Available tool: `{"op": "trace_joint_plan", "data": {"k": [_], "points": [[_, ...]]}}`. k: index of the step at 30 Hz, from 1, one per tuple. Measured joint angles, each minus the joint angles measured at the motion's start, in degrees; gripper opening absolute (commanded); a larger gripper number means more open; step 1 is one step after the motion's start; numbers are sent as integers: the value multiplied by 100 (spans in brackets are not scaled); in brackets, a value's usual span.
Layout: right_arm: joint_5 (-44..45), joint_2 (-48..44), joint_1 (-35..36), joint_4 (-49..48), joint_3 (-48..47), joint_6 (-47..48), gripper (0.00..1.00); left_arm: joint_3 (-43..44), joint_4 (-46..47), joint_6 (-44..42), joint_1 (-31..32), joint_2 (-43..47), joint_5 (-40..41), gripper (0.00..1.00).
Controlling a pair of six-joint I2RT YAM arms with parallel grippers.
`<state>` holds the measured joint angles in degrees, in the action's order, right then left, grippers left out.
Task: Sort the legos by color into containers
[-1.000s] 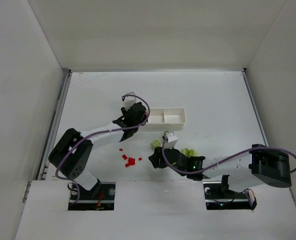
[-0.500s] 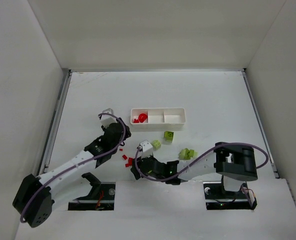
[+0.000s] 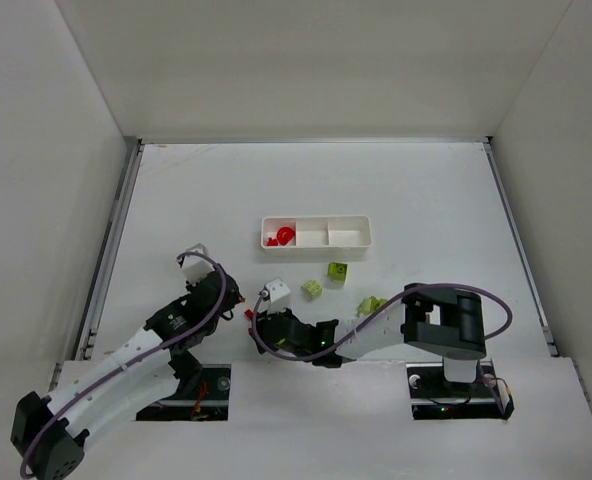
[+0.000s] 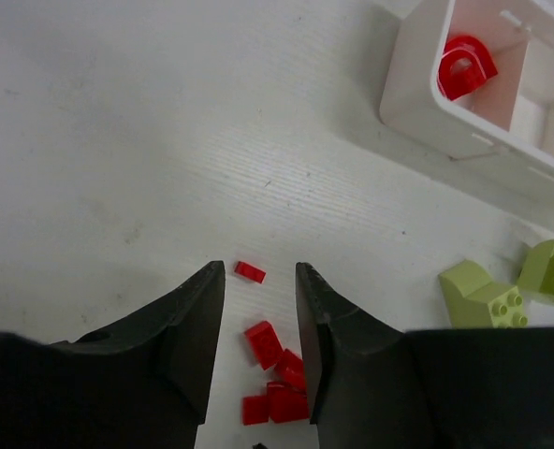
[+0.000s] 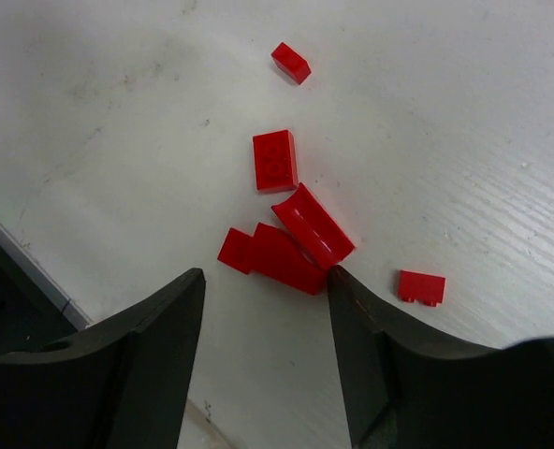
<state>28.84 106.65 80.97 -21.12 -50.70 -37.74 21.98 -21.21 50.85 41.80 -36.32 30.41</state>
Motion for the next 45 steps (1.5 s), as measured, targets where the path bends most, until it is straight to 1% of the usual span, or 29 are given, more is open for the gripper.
{"op": "trace_joint_plan", "data": {"k": [2, 3, 5, 9, 13, 14, 18, 20, 27, 35, 39, 42, 45], "points": [[72, 44, -17, 9, -31, -2, 52, 0, -190, 105, 136, -26, 0, 31], [111, 59, -28, 9, -37, -2, 51, 0, -299, 164, 212, -46, 7, 31], [175, 98, -48, 11, -72, -4, 51, 2, -498, 284, 358, -68, 31, 32], [295, 162, -81, 17, -138, -13, 51, 72, -944, 487, 575, -68, 105, 37], [407, 234, -103, 35, -221, -2, 51, 181, -1342, 745, 739, -26, 136, 39], [420, 240, -103, 55, -234, -2, 49, 219, -1462, 798, 774, -20, 133, 39], [474, 254, -103, 127, -251, 42, 34, 413, -1880, 953, 962, 9, 131, 39], [492, 254, -103, 153, -262, 28, 31, 511, -2068, 992, 1095, 39, 101, 39], [527, 17, -103, 420, -168, 24, 30, 785, -2507, 1073, 1672, 46, -72, 41], [520, -1058, -190, 538, 321, 92, 30, 785, -2662, 1322, 2361, 37, -212, 44], [487, -1469, -649, 520, 396, 343, 30, 761, -2518, 1532, 2621, -74, -184, 48], [391, -1628, -1244, 424, 380, 584, 30, 682, -2223, 1631, 2717, -339, -175, 48], [170, -1567, -1843, 369, 208, 809, 30, 518, -1982, 1749, 2752, -542, -173, 48]]}}
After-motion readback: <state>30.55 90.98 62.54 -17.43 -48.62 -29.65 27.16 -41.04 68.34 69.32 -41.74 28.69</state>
